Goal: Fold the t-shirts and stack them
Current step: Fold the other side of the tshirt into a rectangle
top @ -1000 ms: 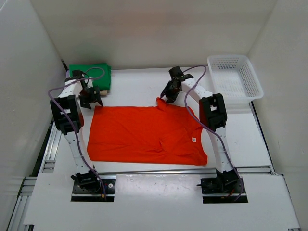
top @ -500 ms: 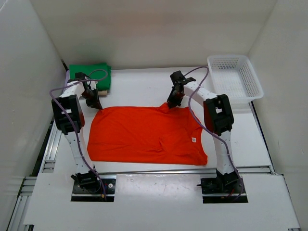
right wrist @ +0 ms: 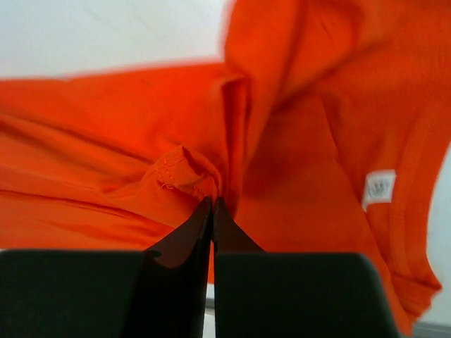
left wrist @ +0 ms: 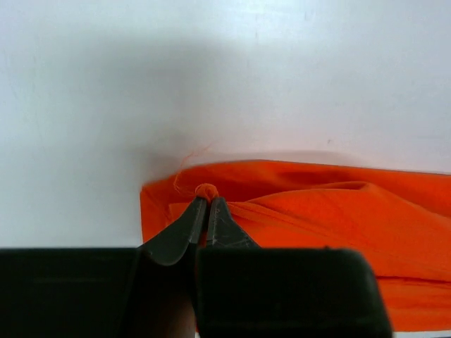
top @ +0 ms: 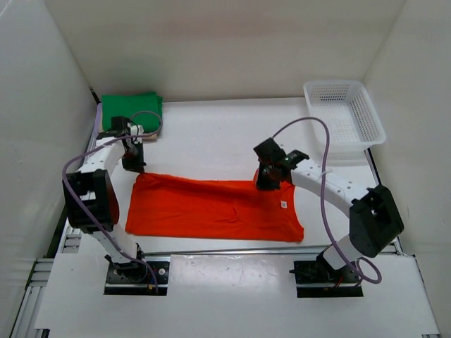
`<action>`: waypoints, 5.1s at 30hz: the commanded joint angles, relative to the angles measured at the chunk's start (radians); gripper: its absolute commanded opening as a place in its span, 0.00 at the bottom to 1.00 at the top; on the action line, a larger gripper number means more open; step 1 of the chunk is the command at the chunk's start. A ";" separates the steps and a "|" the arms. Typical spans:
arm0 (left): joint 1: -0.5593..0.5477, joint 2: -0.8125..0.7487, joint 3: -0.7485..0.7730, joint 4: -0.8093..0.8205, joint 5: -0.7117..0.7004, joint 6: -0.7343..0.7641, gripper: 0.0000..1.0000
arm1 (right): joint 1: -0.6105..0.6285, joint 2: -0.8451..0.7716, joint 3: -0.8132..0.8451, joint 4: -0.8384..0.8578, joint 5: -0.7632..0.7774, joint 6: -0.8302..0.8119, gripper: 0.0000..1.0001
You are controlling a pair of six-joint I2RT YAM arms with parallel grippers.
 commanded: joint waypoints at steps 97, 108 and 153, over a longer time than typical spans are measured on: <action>-0.031 -0.081 -0.055 -0.164 -0.301 0.006 0.10 | -0.008 0.058 -0.049 -0.033 0.041 0.037 0.00; -0.041 -0.068 -0.286 -0.146 -0.376 0.006 0.29 | 0.059 0.124 -0.134 0.000 -0.106 0.051 0.21; -0.541 -0.271 -0.059 -0.221 -0.338 0.006 0.80 | -0.095 0.162 -0.049 0.014 -0.206 -0.203 0.40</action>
